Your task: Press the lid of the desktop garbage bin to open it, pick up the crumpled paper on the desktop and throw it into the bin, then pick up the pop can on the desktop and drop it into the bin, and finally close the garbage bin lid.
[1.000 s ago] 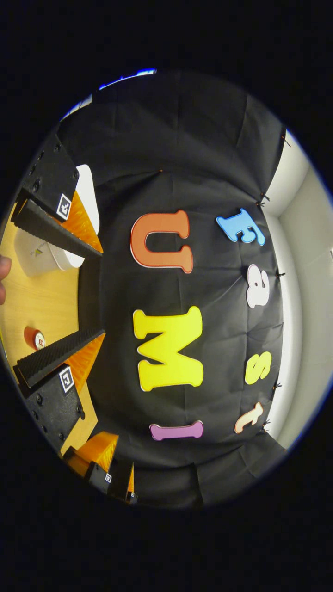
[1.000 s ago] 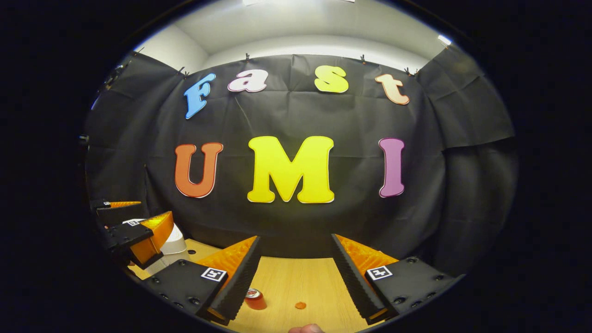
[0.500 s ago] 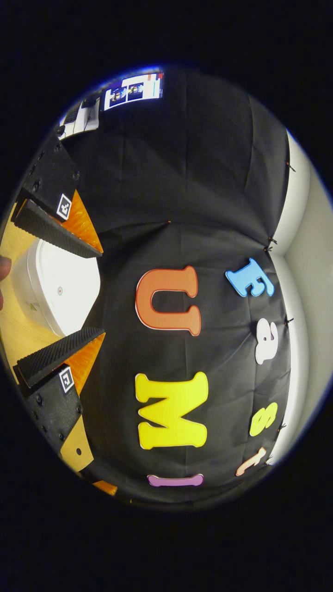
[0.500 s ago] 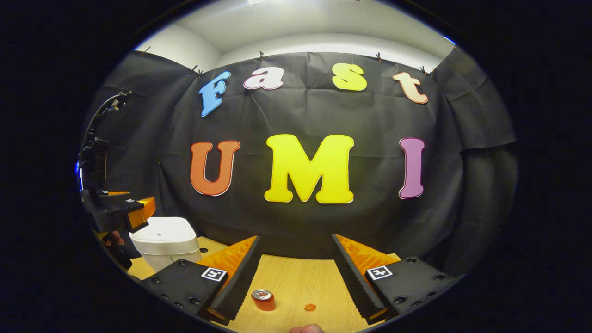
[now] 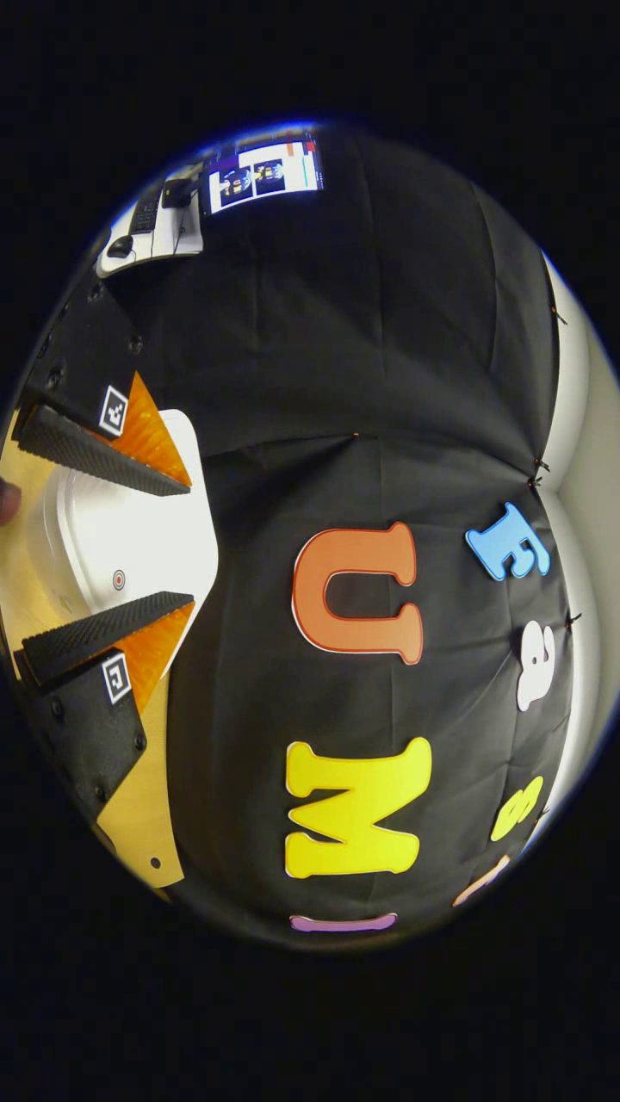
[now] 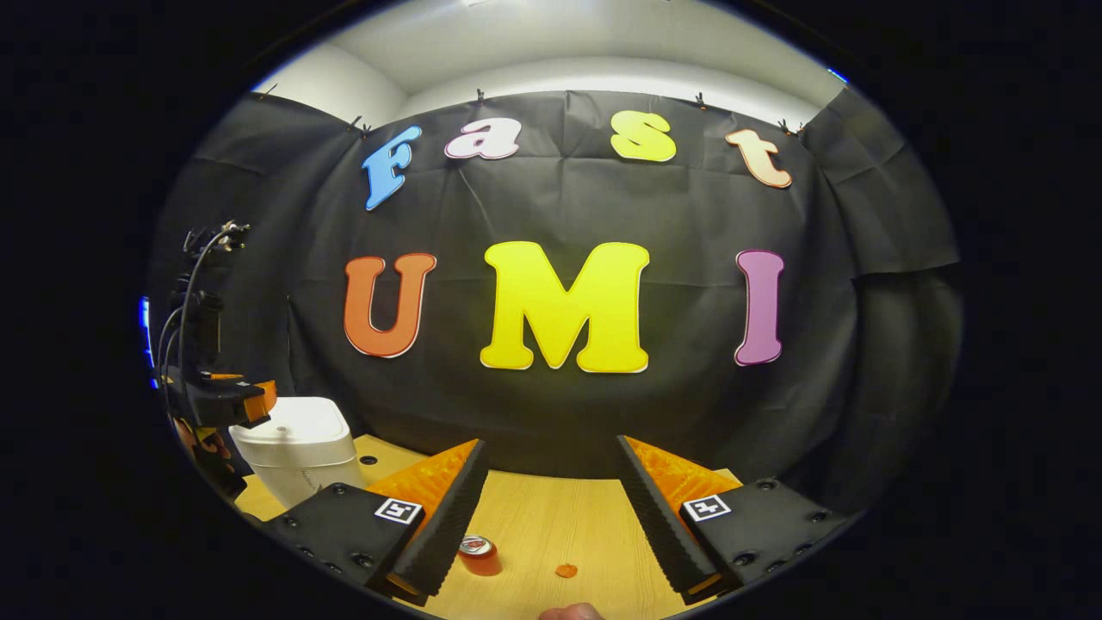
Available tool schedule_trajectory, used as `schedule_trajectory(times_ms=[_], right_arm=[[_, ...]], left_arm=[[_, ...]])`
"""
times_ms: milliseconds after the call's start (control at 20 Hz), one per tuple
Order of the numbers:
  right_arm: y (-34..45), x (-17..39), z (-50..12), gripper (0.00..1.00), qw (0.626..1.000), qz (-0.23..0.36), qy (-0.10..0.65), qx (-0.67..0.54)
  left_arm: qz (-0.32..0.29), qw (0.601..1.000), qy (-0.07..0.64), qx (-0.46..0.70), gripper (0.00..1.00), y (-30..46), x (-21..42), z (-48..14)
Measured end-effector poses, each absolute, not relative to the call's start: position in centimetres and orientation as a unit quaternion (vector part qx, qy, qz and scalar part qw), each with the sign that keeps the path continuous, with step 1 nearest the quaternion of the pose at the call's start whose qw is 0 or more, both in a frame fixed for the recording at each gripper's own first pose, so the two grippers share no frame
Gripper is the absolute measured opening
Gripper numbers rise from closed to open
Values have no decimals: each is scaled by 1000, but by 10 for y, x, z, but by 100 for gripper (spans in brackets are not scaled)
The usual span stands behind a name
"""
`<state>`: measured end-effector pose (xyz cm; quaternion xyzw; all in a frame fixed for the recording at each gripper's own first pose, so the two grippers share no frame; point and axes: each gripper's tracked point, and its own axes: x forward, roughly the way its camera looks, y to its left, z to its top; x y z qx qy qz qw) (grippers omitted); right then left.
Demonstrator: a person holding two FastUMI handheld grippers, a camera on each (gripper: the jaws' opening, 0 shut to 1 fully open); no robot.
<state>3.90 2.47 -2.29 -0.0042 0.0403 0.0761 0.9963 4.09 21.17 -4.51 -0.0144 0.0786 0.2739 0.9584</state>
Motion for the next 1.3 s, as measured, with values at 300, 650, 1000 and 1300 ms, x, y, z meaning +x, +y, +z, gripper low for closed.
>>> schedule_trajectory(times_ms=[300,650,1000,1300], right_arm=[[16,43,-32,94,996,67,54,-15],[15,50,-38,94,996,63,60,-14],[21,51,-50,94,995,64,71,-3],[26,49,-56,94,995,70,77,-4]], left_arm=[[278,953,116,-32,49,211,54,-71],[279,949,140,-45,28,206,55,-85],[287,944,156,-51,19,205,50,-96],[286,949,136,-8,16,208,51,-79]])
